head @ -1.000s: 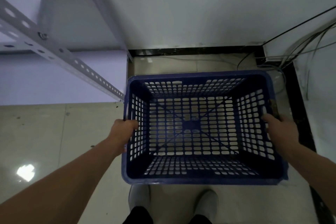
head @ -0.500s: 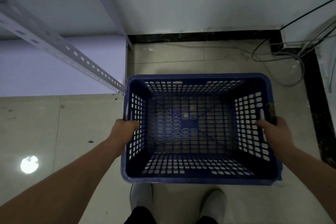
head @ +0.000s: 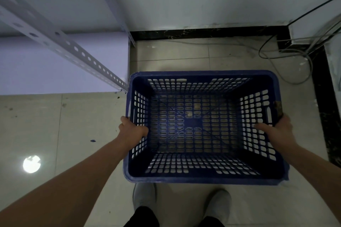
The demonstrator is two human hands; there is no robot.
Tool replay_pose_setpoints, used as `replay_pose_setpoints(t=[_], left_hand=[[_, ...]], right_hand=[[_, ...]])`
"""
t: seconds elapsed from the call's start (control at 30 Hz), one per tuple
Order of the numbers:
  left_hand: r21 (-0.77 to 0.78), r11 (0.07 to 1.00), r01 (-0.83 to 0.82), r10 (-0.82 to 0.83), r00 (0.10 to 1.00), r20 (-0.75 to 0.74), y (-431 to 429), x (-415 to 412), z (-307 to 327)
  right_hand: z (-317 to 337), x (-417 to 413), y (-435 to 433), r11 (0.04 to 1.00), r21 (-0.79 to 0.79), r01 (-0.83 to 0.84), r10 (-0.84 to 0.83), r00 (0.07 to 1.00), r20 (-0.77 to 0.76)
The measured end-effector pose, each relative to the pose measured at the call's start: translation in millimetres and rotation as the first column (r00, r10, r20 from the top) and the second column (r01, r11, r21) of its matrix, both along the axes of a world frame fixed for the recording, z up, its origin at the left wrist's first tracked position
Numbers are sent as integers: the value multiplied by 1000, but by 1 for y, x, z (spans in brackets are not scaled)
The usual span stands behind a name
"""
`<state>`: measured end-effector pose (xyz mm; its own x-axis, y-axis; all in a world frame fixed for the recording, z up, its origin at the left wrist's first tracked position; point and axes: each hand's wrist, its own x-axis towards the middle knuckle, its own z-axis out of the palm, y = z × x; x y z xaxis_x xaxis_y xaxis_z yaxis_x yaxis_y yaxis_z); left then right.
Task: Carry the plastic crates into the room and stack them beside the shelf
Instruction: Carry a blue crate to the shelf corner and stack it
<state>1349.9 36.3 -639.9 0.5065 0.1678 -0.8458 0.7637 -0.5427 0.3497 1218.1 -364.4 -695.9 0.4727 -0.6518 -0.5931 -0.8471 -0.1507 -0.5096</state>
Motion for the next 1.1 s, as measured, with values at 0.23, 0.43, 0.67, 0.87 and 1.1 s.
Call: replay_pose_setpoints(t=[0.23, 0.43, 0.67, 0.87, 1.1], left_hand=[[29, 999, -13, 13, 1000, -4, 2, -5, -4], [55, 998, -13, 14, 1000, -17, -1, -11, -1], [31, 999, 22, -21, 998, -57, 9, -6, -2], [-20, 988, 151, -151, 988, -1, 19, -6, 20], [5, 917, 399, -388, 889, 243, -7, -9, 118]], right_hand=[[-2, 0, -1, 999, -37, -34, 34, 999, -16], [0, 1, 1, 995, -65, -75, 72, 997, -38], [-27, -14, -22, 994, -9, -108, 107, 991, -76], [15, -8, -9, 983, 72, -169, 179, 967, -183], [124, -2, 37, 787, -134, -603, 543, 779, -315]])
